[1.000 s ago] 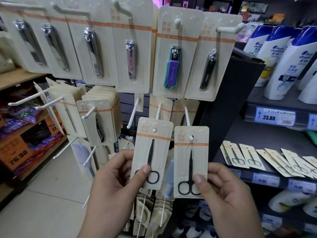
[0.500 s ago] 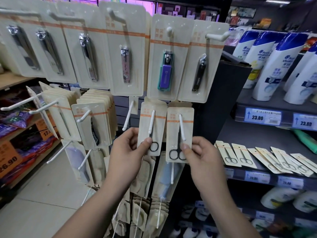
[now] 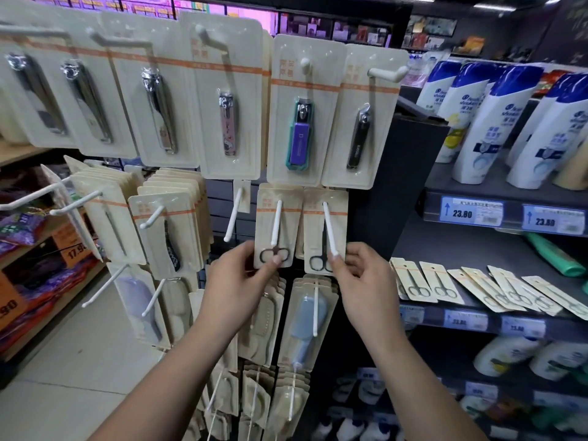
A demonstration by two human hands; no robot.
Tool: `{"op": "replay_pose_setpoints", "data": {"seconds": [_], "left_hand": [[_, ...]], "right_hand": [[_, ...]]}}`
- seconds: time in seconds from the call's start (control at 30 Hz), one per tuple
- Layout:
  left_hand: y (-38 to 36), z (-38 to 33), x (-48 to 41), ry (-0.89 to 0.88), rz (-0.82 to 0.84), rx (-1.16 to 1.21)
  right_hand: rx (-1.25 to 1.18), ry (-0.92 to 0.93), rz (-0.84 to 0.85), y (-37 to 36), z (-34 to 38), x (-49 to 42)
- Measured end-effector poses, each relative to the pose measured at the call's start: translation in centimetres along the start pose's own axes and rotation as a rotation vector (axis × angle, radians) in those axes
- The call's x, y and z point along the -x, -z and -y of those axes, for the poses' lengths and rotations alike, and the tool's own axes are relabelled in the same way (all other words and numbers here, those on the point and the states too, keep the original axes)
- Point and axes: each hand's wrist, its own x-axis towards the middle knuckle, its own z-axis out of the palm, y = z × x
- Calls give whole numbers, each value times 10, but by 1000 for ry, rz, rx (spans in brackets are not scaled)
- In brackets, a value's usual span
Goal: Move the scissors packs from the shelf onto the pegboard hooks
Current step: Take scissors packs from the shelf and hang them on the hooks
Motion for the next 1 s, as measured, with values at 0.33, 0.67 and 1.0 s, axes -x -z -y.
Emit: {"op": "replay_pose_setpoints", "data": {"seconds": [0.33,0.67,1.0], "left_hand": [[16,-13,45,-199,-19,-311],[-120,-74,39,-449,342,-364],[-281,-134,17,-449,451,-401]], "right_hand": [[164,18,12,42,-21,22],[491,-101,-106,149,-88,20],[650,-283,-99,290,-177,-22]]}}
